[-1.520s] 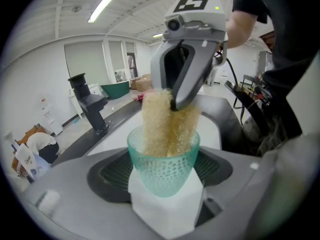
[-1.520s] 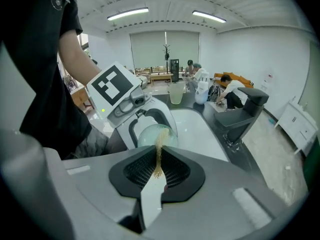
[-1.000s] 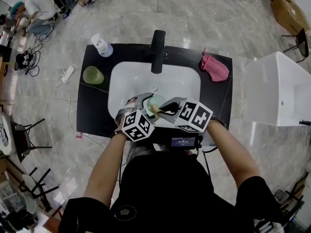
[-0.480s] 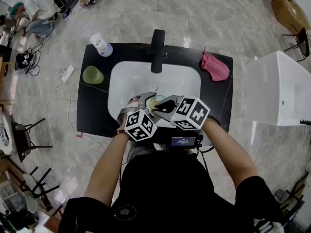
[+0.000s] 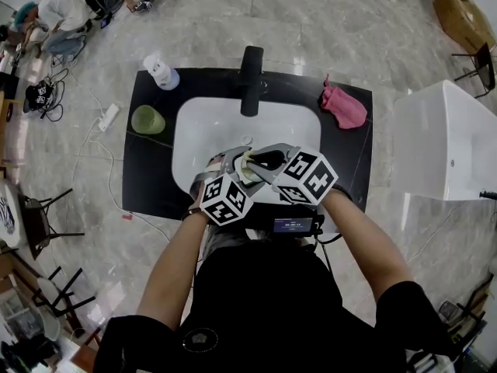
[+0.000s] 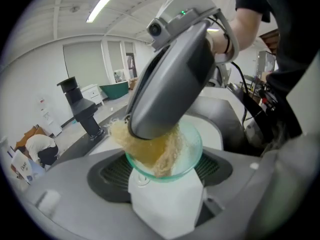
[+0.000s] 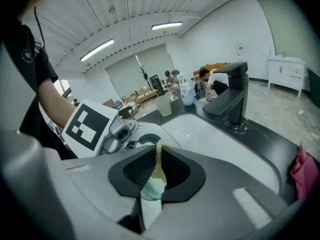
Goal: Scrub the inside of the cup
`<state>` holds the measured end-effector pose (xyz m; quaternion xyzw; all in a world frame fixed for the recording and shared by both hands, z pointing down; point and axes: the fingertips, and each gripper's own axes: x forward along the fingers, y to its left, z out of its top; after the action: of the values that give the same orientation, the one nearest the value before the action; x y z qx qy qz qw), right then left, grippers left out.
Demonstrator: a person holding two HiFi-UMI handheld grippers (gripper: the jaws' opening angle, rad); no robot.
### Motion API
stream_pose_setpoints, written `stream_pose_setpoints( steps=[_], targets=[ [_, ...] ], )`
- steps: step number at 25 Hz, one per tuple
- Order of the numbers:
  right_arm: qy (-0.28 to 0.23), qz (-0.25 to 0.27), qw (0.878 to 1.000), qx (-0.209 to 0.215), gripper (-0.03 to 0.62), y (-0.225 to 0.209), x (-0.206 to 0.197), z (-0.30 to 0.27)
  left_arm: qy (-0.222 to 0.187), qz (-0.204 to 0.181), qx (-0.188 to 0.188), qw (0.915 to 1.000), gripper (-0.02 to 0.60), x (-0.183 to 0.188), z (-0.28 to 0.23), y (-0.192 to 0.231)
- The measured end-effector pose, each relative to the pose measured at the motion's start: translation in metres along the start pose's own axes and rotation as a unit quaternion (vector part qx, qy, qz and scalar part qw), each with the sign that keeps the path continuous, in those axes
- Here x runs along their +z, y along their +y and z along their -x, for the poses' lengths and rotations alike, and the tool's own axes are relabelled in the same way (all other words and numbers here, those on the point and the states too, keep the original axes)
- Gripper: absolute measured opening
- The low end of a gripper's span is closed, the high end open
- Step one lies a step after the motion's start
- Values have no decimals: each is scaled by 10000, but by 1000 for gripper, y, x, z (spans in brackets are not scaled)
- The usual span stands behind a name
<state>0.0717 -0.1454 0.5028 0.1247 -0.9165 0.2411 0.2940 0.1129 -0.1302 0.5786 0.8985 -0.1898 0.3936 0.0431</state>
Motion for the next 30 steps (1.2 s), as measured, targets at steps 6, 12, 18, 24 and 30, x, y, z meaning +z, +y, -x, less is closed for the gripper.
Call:
stream_pose_setpoints(
  steps=[6,12,18,24,30],
  targets=[
    [26,267,9991,-327,41,-13,0,7,-22,142,-11,9999,371,-3,2,0],
    [410,698,9958,-432,41,-22,-14,16,-16,208,18,9998,371,-8,6,1],
    [574,657,9957,-326,41,-21,-24,23,0,139,68,9999,371,-11,12,5],
    [594,523,9968,-124,40,-12,-28,17,55,60,162,9998,371,-12,12,13],
    [675,460,9965,182,40,2,-30,8,40,-135,127,9998,371,-4,8,10]
  ],
)
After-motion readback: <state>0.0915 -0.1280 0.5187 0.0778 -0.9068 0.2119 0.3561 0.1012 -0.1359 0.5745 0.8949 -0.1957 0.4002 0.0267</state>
